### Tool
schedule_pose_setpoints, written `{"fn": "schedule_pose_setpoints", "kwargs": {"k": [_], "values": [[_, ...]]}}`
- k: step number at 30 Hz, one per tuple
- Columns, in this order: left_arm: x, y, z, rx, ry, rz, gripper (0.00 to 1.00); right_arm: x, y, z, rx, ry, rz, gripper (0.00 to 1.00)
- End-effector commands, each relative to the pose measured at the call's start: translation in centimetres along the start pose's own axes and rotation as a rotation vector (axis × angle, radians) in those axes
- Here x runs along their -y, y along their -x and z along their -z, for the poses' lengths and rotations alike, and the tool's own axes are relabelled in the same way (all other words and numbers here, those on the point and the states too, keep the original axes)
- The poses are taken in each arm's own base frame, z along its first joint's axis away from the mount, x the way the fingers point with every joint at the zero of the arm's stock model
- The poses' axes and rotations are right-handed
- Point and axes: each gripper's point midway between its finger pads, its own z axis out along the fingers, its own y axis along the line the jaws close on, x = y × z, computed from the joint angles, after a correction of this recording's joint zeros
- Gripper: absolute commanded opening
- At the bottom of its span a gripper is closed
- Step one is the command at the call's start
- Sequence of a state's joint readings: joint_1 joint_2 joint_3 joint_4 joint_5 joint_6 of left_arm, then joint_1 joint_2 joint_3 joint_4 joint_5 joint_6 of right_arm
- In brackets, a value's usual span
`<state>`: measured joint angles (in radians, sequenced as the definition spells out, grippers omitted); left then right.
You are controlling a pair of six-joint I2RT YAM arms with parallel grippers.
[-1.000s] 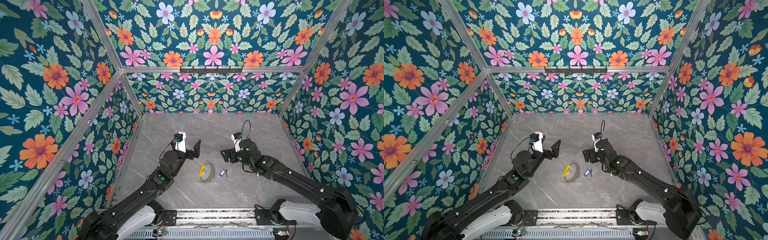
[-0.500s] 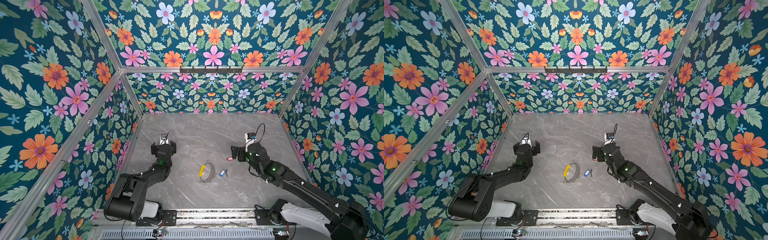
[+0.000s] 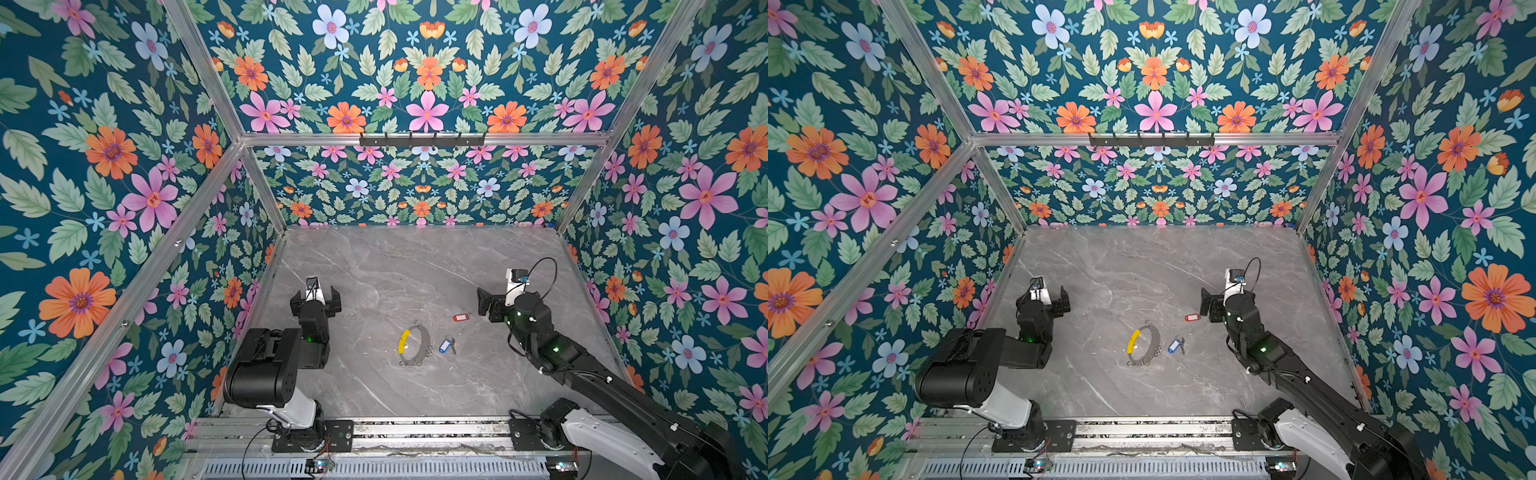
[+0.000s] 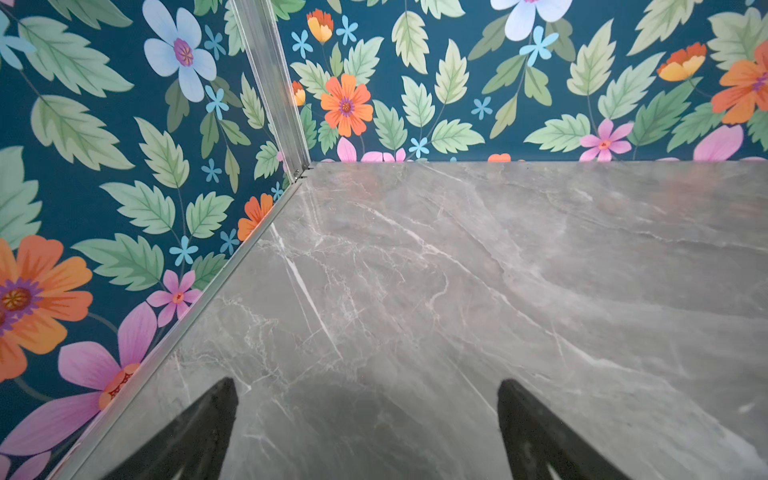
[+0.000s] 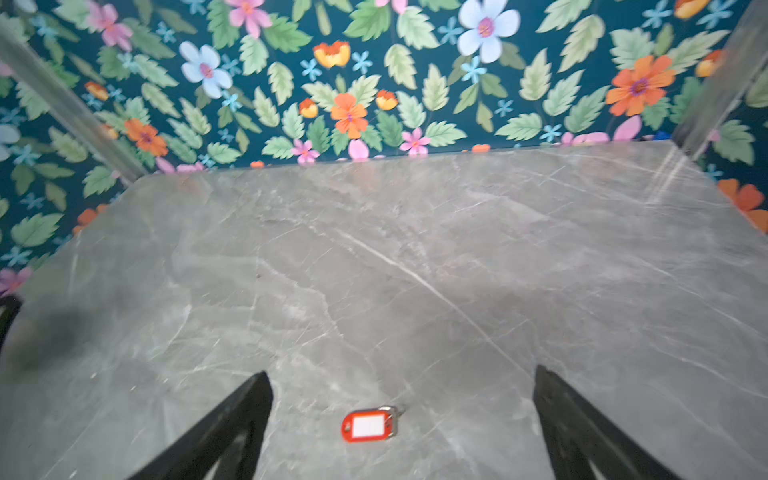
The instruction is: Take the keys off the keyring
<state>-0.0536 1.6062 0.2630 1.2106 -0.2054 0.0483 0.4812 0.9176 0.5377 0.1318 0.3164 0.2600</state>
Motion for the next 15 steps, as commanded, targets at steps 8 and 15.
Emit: {"fn": "schedule_pose_setpoints", "kwargs": {"k": [8, 15], "values": [[-0.8, 1.7, -0.2, 0.072, 0.03, 0.086, 1.0, 11.3, -1.2, -0.8, 0.115, -0.31, 0.024, 0.99], [-0.7, 1.7, -0.2, 0.071, 0.029, 0.085, 1.0, 12.9, -4.9, -4.9, 0.042, -0.293, 0.091, 0.99]]}}
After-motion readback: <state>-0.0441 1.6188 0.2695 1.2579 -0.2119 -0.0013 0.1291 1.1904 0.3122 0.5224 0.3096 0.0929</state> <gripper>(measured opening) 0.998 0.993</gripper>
